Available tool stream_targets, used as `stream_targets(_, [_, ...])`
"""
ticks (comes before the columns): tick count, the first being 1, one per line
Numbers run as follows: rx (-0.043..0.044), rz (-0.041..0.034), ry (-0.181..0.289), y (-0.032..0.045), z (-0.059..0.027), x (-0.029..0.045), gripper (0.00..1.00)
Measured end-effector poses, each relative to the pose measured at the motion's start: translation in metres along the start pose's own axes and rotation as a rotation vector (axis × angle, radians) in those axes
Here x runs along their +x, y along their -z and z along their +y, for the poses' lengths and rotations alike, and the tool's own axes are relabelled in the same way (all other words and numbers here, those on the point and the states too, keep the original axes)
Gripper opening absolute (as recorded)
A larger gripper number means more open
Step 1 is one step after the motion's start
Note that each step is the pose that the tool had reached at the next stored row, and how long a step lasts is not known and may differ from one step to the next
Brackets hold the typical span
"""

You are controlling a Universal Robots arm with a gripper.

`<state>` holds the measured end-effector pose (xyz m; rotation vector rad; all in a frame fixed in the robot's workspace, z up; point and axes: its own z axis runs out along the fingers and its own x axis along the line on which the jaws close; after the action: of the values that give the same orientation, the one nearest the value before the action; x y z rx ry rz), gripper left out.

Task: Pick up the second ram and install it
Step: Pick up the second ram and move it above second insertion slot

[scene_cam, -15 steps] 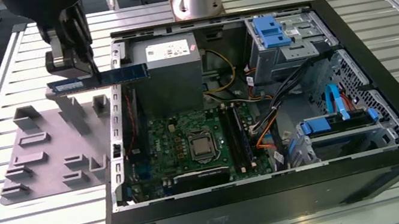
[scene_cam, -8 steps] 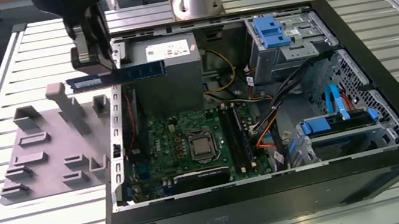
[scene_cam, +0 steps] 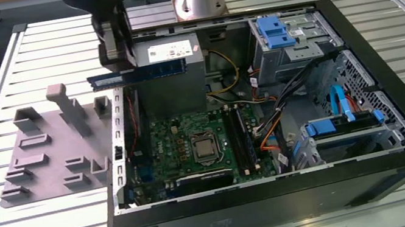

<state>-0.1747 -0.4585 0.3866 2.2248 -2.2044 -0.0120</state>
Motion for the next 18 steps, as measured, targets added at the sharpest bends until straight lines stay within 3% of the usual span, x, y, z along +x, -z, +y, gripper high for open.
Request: stream_targets(18, [0.0000,0.0001,0.000,-0.0012,-0.0534,0.0005,0.14])
